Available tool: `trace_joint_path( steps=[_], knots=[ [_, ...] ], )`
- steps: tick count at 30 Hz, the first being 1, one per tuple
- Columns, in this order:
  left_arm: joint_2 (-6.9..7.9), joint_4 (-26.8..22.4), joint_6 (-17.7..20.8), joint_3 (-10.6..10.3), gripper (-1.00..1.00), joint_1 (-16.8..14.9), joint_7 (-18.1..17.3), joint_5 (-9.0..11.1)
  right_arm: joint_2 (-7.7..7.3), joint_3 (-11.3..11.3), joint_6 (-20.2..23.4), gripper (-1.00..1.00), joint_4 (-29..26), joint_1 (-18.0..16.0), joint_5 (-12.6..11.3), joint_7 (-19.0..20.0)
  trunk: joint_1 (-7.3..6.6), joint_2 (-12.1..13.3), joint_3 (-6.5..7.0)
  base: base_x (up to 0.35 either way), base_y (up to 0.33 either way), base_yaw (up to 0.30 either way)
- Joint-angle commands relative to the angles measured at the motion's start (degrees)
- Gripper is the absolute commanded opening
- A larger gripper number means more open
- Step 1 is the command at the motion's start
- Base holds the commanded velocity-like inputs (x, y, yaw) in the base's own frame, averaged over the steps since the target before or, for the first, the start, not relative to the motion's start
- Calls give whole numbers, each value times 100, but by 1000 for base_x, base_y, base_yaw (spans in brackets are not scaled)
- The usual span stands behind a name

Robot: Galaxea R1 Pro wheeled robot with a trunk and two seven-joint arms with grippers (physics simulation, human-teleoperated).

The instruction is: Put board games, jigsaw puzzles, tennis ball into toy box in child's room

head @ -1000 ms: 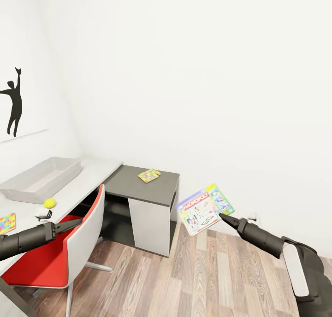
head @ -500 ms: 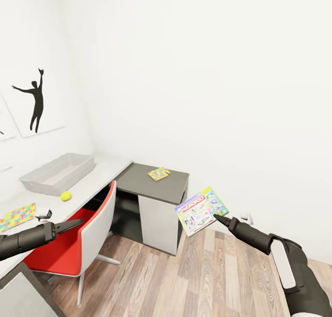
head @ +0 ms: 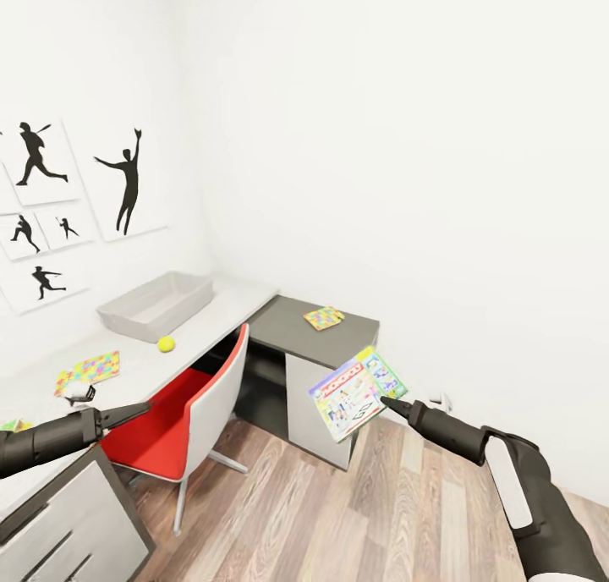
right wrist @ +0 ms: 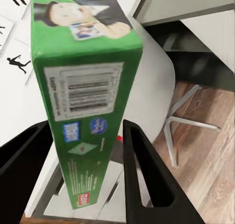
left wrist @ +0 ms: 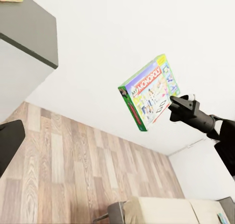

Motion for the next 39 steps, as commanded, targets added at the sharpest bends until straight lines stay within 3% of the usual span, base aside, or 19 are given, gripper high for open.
trace_joint_path(
  steps=[1,9,39],
  knots=[
    [-2,-1,61,2,100,-8,-33,-26,-1,-3,36,-100,-5,-5,-18,24,4,-14,-13,0,0,284],
    [-3,-1,68,2,100,-8,-33,-34,-2,2,32,-100,-5,-5,-23,26,4,-14,-13,107,-32,286],
    [-3,-1,68,1,100,-8,-33,-35,-14,3,52,-100,-8,-5,-26,39,4,-14,-13,274,-126,287]
  ],
)
